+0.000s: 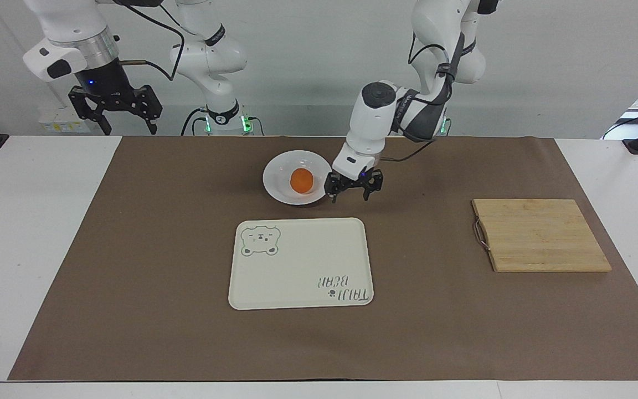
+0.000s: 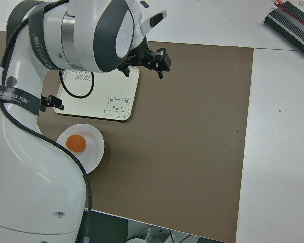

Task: Place orange and plate with both arms
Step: 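Release the orange onto the plate and withdraw the left gripper, then reach the right gripper to the plate rim nearest it and grasp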

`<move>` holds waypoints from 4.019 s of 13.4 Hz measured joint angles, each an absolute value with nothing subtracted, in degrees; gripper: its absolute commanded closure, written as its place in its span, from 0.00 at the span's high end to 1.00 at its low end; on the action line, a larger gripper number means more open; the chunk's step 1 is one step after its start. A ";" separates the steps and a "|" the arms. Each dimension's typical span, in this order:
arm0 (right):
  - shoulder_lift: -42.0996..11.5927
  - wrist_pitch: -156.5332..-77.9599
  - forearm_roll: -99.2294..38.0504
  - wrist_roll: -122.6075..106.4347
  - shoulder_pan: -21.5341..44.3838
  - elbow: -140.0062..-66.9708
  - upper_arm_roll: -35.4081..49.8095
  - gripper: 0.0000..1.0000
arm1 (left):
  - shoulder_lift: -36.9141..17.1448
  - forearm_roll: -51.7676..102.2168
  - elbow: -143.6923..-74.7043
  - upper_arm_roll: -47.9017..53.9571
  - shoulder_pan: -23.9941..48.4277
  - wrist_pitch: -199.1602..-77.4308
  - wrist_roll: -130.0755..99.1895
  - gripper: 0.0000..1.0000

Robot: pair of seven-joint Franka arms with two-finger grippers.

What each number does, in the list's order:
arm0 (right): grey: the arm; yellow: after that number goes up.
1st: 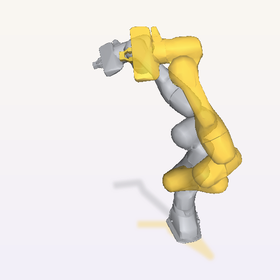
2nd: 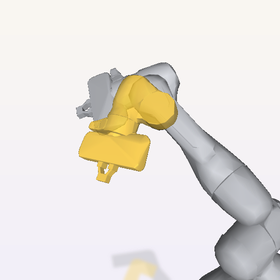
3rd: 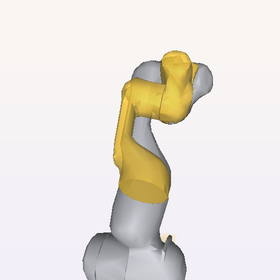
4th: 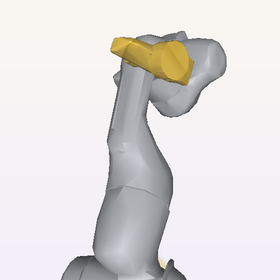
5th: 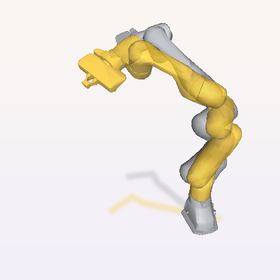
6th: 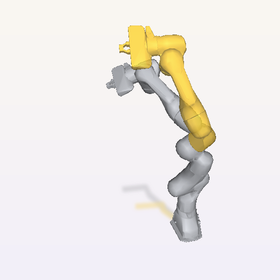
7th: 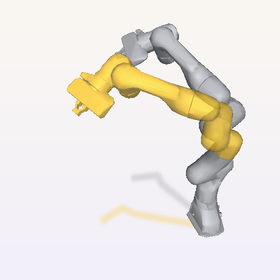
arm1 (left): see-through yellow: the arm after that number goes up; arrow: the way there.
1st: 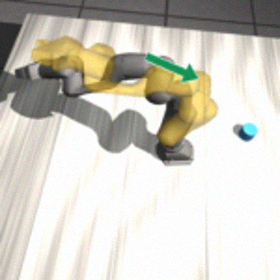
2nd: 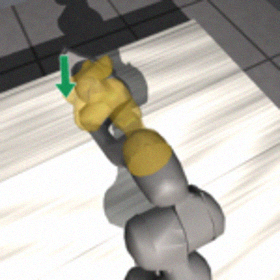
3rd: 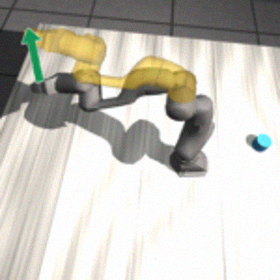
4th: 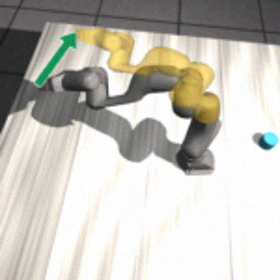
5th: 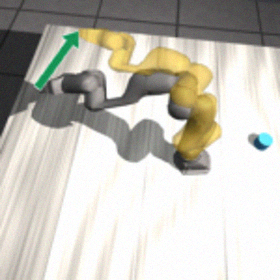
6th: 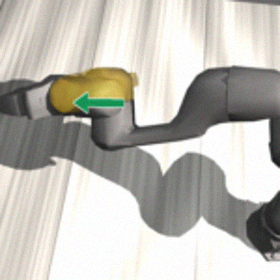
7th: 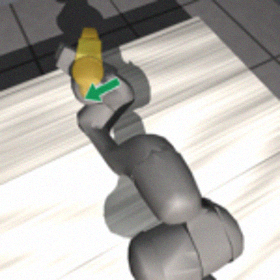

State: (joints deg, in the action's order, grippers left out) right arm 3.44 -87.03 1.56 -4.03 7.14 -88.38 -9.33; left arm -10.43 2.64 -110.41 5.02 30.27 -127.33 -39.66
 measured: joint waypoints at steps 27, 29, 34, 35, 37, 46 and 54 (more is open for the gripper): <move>3.73 -87.74 -2.75 -8.48 7.66 -92.61 -8.87 1.00 | 0.62 1.32 -91.36 3.80 -2.76 -87.80 3.05 1.00; 3.77 -89.77 -8.48 -8.48 7.52 -96.99 -8.92 1.00 | 1.11 1.32 -91.32 3.86 -2.76 -87.76 3.05 1.00; 3.81 -99.01 -23.57 -8.79 7.63 -111.61 -8.77 1.00 | 1.29 1.32 -91.32 3.86 -2.76 -87.76 3.05 1.00; 3.92 -100.49 -26.61 -9.93 7.65 -114.89 -8.76 1.00 | 1.30 1.32 -91.32 3.86 -2.76 -87.76 3.05 1.00; 4.44 -104.81 -32.37 -14.67 7.64 -122.21 -8.80 1.00 | 1.30 1.32 -91.32 3.86 -2.76 -87.76 3.05 1.00; 9.73 -112.16 -48.49 -32.82 6.65 -144.93 -8.89 1.00 | 1.30 1.32 -91.32 3.86 -2.76 -87.76 3.05 1.00; 7.87 -115.38 -59.46 -42.79 6.52 -151.73 -8.84 1.00 | 1.30 1.32 -91.32 3.86 -2.76 -87.76 3.05 1.00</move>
State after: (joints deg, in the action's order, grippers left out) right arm 7.87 -115.38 -59.46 -42.79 6.52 -151.73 -8.84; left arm 1.30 1.32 -91.32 3.86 -2.76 -87.76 3.05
